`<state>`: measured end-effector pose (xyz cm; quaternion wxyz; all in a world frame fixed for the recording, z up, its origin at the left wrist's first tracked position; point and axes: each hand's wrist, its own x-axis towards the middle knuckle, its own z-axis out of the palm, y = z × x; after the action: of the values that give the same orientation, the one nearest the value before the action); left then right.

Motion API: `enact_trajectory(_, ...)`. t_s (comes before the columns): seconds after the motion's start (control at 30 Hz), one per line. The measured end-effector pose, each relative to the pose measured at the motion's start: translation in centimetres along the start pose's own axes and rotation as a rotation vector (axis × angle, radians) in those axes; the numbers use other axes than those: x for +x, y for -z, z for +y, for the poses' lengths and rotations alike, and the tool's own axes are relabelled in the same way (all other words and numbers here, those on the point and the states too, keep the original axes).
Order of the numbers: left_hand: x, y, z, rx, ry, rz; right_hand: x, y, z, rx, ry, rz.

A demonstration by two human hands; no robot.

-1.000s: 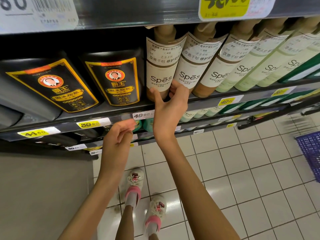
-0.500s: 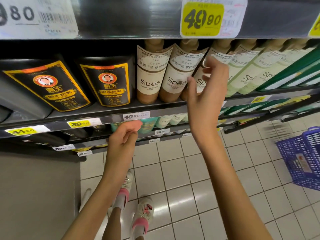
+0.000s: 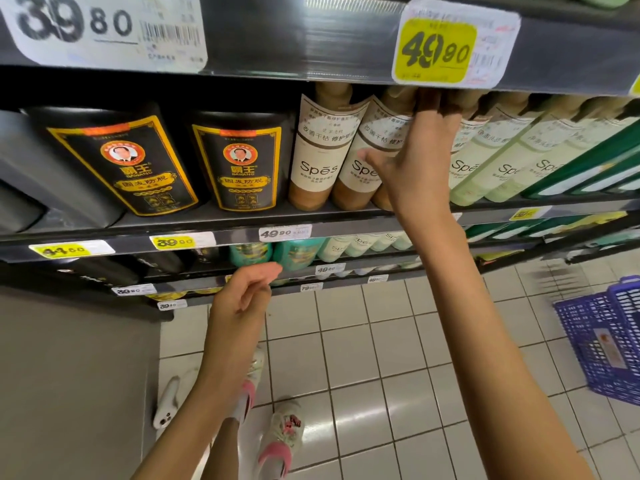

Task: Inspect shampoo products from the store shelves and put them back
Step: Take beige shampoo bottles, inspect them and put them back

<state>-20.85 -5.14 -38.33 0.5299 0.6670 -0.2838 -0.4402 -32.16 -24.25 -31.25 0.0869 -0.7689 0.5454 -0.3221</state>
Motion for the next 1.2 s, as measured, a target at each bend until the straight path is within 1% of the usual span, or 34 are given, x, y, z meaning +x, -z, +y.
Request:
enact_trajectory(0.13,-0.2,0.0,0.2,-0.003,-0.008,-0.01,-1.1,-0.1,0.2,0.127,0.026,0.1)
enact_trajectory(0.2,-0.2,-0.1,0.6,-0.013,-0.024,-0.03,-2.5,0.0,0.7,0.113,0.066,0.139)
enact_trajectory(0.27,-0.2,-0.4,0.9,-0.011,-0.043,-0.048,-4.2,-0.2,1.4,0.173,0.063,0.133)
enact_trajectory(0.3,-0.3,-0.5,1.1,-0.008,-0.049,-0.056,-4.9,-0.3,1.6,0.264,0.019,0.105)
enact_trajectory(0.37,-0.4,-0.8,1.5,0.002,-0.053,-0.098,-5.9,-0.2,1.4,0.468,-0.142,0.064)
enact_trajectory(0.4,-0.5,-0.8,1.9,0.022,-0.052,-0.134,-6.1,-0.1,1.2,0.523,-0.23,0.073)
enact_trajectory(0.47,-0.8,-0.9,2.5,0.094,-0.055,-0.197,-6.2,0.8,1.1,0.528,-0.371,0.096)
enact_trajectory(0.57,-1.9,-0.9,3.5,0.202,-0.077,-0.214,-7.4,3.4,0.7,0.545,-0.491,0.025)
enact_trajectory(0.63,-3.4,-0.8,4.2,0.297,-0.082,-0.217,-9.2,5.5,0.1,0.603,-0.52,-0.026)
enact_trajectory(0.73,-6.8,-1.1,5.3,0.448,0.017,-0.278,-12.3,9.0,-1.2,0.679,-0.612,-0.1)
enact_trajectory(0.77,-8.2,-1.3,5.7,0.447,0.052,-0.308,-13.0,10.0,-1.6,0.694,-0.658,-0.125)
enact_trajectory(0.83,-11.2,-1.6,6.1,0.362,0.111,-0.362,-14.4,11.8,-2.1,0.726,-0.763,-0.193)
enact_trajectory(0.9,-13.9,-1.4,6.1,0.322,0.119,-0.392,-15.8,13.4,-2.7,0.761,-0.848,-0.246)
enact_trajectory(0.97,-15.6,-1.2,6.0,0.415,0.081,-0.374,-16.9,14.7,-3.3,0.761,-0.869,-0.257)
enact_trajectory(1.03,-16.6,-1.1,6.1,0.565,0.028,-0.331,-17.6,15.5,-4.0,0.743,-0.849,-0.24)
enact_trajectory(1.07,-16.9,-1.2,6.2,0.594,0.007,-0.304,-17.8,15.8,-4.3,0.727,-0.831,-0.235)
enact_trajectory(1.13,-17.4,-1.4,6.5,0.546,-0.013,-0.279,-18.0,16.5,-4.7,0.723,-0.795,-0.278)
enact_trajectory(1.2,-17.7,-1.2,7.3,0.423,0.029,-0.332,-18.2,17.3,-4.8,0.834,-0.788,-0.375)
